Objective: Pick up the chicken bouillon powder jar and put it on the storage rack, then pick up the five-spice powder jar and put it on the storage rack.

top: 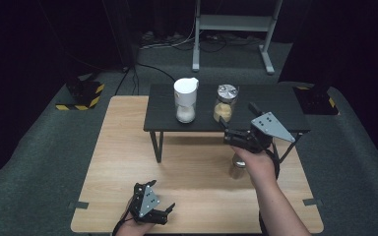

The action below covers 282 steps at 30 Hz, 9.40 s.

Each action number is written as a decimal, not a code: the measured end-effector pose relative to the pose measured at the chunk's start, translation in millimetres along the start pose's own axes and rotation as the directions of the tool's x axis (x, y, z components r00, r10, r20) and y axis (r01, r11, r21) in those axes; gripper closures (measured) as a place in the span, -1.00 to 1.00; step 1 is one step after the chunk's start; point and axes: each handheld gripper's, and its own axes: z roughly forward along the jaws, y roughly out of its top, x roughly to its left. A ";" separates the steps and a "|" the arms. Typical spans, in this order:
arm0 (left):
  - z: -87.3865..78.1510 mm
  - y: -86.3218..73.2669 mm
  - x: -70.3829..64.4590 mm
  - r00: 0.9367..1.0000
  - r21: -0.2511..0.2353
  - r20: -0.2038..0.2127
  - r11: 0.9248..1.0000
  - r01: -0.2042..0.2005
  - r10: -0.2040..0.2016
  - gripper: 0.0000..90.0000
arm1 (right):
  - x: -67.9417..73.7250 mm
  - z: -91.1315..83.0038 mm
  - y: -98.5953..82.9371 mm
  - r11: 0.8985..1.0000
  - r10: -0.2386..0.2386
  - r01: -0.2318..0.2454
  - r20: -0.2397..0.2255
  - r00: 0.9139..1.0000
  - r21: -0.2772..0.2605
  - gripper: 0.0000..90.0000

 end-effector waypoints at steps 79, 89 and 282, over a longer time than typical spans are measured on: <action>0.4 0.2 0.1 1.000 0.003 -0.014 1.000 0.005 -0.005 -0.98 | 22.6 -82.8 -133.4 0.969 -0.067 0.078 -0.053 0.996 0.235 -1.00; 0.6 0.3 -0.6 1.000 0.005 -0.017 1.000 0.004 -0.004 -0.98 | 24.9 -92.4 -161.8 0.953 -0.067 0.081 -0.057 0.996 0.292 -1.00; -4.0 -2.0 -1.4 1.000 -0.010 0.015 1.000 -0.014 0.014 -0.98 | -28.5 -48.9 -178.8 0.971 0.040 -0.039 0.003 0.999 0.237 -0.24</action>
